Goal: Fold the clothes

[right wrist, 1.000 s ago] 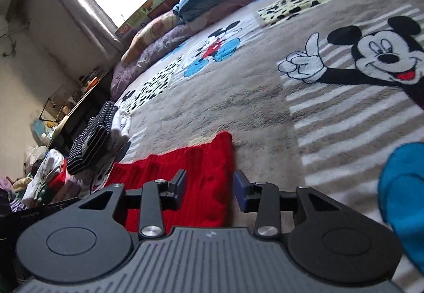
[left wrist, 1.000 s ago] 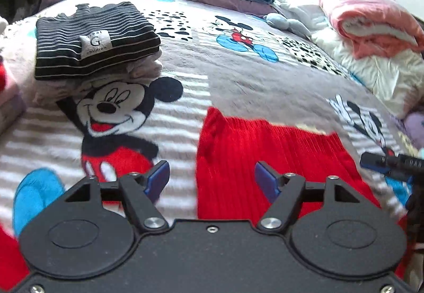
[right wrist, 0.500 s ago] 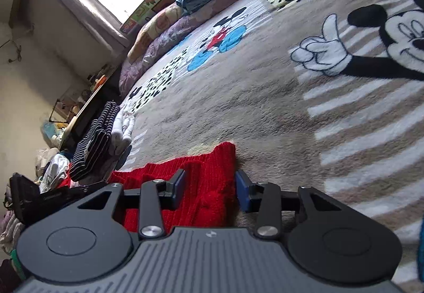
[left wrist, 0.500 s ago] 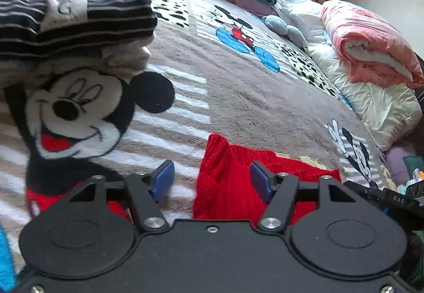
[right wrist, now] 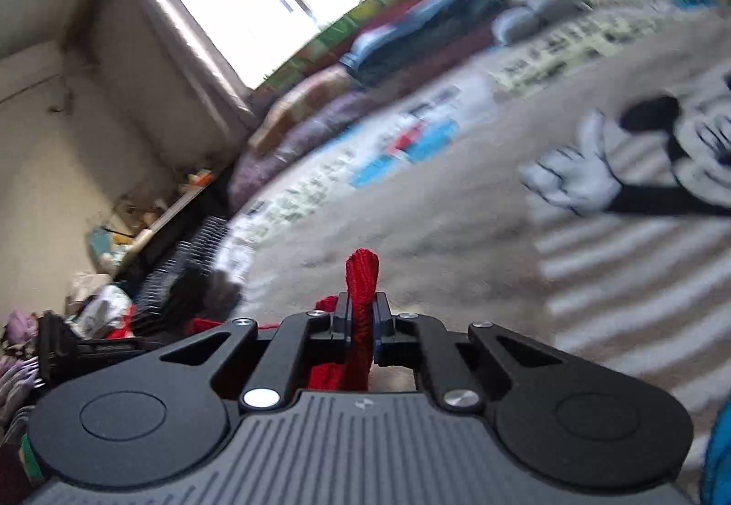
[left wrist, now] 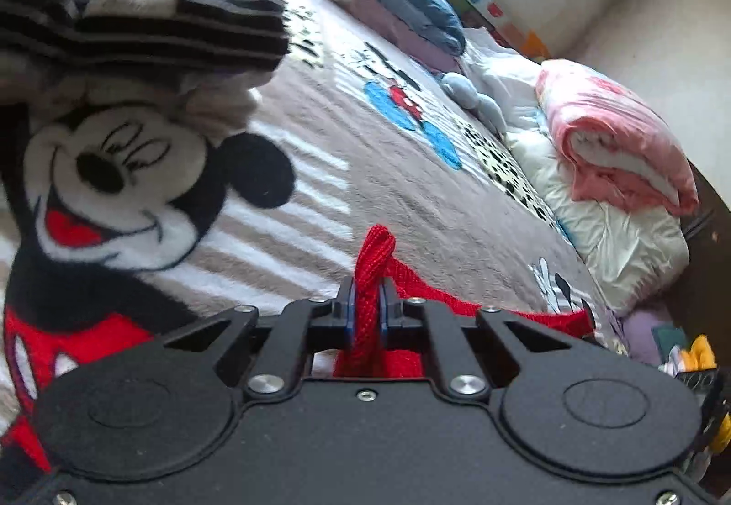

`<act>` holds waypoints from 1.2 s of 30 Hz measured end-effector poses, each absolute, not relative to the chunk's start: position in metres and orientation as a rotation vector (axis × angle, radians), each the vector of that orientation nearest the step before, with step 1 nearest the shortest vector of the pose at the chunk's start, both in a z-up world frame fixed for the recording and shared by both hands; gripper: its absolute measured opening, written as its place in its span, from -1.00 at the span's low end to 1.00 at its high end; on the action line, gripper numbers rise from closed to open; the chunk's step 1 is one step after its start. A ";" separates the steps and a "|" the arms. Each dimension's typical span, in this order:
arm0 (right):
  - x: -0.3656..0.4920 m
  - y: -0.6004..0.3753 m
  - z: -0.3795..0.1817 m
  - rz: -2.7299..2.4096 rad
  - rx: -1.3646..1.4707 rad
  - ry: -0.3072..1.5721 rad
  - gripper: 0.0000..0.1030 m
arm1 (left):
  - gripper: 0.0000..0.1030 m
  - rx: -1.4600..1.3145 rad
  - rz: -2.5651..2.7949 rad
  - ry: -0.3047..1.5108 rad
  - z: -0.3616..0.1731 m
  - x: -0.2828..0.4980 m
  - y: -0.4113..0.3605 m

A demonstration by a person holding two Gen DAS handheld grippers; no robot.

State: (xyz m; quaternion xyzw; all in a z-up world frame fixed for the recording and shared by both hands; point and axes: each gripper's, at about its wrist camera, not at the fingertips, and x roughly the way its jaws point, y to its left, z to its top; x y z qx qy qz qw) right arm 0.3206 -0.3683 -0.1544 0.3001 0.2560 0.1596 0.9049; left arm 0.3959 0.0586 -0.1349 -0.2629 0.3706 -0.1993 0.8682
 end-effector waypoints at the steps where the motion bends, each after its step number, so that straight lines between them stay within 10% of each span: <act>1: 0.324 -0.370 -0.159 0.311 0.635 0.561 -0.81 | -0.86 -0.555 -0.410 0.786 -0.137 0.398 0.059; 11: 0.335 -0.368 -0.175 0.226 0.659 0.680 -0.82 | -0.73 -0.552 -0.352 0.849 -0.148 0.403 0.060; 19: 0.317 -0.375 -0.131 0.171 0.525 0.653 -0.41 | -0.37 -0.531 -0.297 0.842 -0.124 0.397 0.061; 36: 0.222 -0.317 -0.109 0.353 0.354 0.614 -0.41 | -0.36 -0.195 -0.347 0.690 -0.061 0.284 0.029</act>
